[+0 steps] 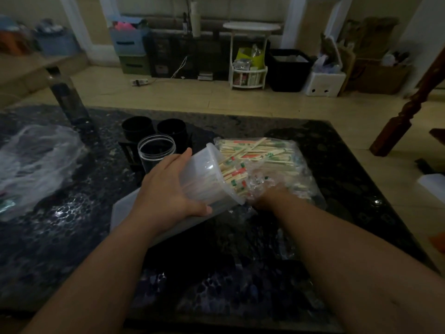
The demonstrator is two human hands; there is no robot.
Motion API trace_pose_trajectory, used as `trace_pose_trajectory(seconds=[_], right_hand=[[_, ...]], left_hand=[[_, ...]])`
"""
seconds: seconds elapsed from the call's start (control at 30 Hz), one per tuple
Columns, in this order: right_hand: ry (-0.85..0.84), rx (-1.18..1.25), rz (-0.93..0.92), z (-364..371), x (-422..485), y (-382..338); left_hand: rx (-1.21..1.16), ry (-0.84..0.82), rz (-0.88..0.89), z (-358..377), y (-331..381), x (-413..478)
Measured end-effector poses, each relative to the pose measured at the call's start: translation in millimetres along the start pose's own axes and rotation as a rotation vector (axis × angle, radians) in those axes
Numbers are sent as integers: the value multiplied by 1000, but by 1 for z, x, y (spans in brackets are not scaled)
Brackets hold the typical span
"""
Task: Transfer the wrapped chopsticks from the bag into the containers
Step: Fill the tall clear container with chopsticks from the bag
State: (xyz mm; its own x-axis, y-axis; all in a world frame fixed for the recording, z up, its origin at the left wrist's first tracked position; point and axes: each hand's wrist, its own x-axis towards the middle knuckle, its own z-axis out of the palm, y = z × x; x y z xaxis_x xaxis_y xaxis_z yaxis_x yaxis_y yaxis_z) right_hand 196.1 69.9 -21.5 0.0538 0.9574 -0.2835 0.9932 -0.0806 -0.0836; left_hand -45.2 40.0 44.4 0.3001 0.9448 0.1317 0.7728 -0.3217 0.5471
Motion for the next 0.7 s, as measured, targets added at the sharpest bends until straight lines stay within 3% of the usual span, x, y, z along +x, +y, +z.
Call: trace_pose_trajectory(seconds=[0.17, 0.43, 0.53, 0.7], right_hand=[[-12, -8, -11, 6, -23, 0], [132, 165, -78, 19, -65, 6], [255, 130, -81, 29, -79, 4], [285, 82, -129, 45, -91, 3]], left_hand=[[-13, 2, -5, -2, 0, -1], [5, -7, -10, -3, 5, -4], [1, -13, -17, -2, 8, -6], [16, -30, -9, 0, 10, -7]])
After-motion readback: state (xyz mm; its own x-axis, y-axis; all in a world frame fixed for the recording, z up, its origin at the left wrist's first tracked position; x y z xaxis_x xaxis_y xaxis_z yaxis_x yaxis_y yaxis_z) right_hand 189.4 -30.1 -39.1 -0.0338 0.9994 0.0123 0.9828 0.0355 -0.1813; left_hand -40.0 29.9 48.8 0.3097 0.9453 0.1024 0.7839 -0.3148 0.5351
